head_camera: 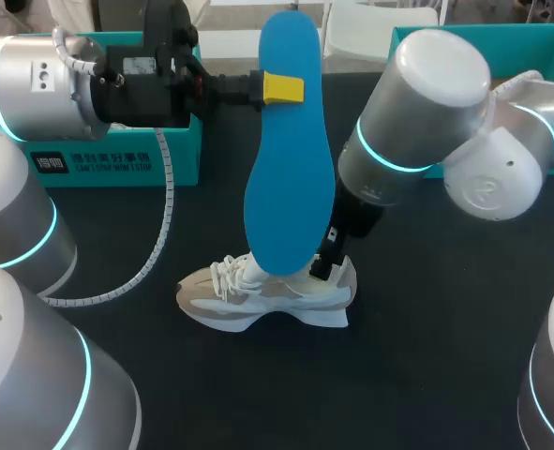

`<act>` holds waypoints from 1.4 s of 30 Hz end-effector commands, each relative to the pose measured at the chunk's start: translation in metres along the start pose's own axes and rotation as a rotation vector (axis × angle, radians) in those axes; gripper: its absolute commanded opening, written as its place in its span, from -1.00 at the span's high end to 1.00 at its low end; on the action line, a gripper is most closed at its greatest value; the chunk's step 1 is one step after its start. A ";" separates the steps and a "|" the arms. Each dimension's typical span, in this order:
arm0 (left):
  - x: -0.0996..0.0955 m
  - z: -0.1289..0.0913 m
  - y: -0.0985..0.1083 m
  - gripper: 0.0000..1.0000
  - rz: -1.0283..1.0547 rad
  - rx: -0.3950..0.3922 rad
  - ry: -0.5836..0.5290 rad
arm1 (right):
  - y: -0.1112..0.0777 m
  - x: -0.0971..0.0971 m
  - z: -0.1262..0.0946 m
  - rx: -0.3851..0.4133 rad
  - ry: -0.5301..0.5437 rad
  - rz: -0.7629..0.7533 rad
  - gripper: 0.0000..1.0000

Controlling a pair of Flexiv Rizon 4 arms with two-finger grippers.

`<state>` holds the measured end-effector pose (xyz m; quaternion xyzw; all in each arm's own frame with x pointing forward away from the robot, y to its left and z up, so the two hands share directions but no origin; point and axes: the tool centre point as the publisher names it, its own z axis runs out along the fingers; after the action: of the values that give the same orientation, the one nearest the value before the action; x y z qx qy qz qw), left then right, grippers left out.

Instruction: Take the shoe out of the shoebox, open the shoe tongue, remove and reinsert the insole, then place the shoe into the shoebox

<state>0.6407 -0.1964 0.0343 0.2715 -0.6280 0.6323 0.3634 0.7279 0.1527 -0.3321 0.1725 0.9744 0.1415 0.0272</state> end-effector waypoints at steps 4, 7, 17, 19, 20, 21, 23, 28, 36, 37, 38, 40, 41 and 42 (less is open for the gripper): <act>-0.001 0.002 0.000 1.00 0.000 0.001 0.000 | 0.021 -0.022 0.044 0.004 0.020 -0.041 -1.00; -0.001 0.002 0.000 1.00 0.000 0.001 0.000 | 0.024 -0.026 0.055 0.020 0.044 -0.066 -1.00; -0.001 0.002 0.000 1.00 0.000 0.001 0.000 | 0.027 -0.015 0.088 0.017 0.125 -0.095 -0.73; -0.001 0.002 0.000 1.00 0.000 0.001 0.000 | 0.026 -0.011 0.091 0.019 0.136 -0.084 -0.54; -0.001 0.002 0.000 1.00 0.000 0.001 0.000 | 0.025 -0.010 0.093 0.021 0.141 -0.080 -0.26; -0.001 0.002 0.000 1.00 0.000 0.001 0.000 | 0.025 -0.009 0.094 0.021 0.142 -0.079 0.05; -0.001 0.002 0.000 1.00 0.000 0.001 0.000 | 0.025 -0.008 0.095 0.032 0.155 -0.076 0.21; -0.001 0.002 0.000 1.00 0.000 0.001 0.000 | 0.025 -0.005 0.095 0.041 0.165 -0.071 1.00; -0.001 0.002 0.000 1.00 0.000 0.001 0.000 | 0.013 0.011 0.067 0.044 0.165 0.150 1.00; -0.001 0.002 0.000 1.00 0.000 0.001 0.000 | 0.011 0.014 0.060 0.034 0.172 0.207 1.00; -0.001 0.002 0.000 1.00 0.000 0.001 0.000 | 0.010 0.017 0.053 0.041 0.169 0.260 1.00; -0.001 0.002 0.000 1.00 0.000 0.001 0.000 | 0.010 0.023 0.042 0.020 0.187 0.397 1.00; -0.001 0.002 0.000 1.00 0.000 0.001 0.000 | 0.011 0.026 0.039 0.025 0.190 0.469 1.00; -0.001 0.002 0.000 1.00 0.000 0.001 0.000 | 0.013 0.030 0.036 0.015 0.217 0.570 1.00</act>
<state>0.6407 -0.1964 0.0343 0.2715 -0.6280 0.6323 0.3634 0.7211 0.1967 -0.3830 0.2869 0.9438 0.1349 -0.0939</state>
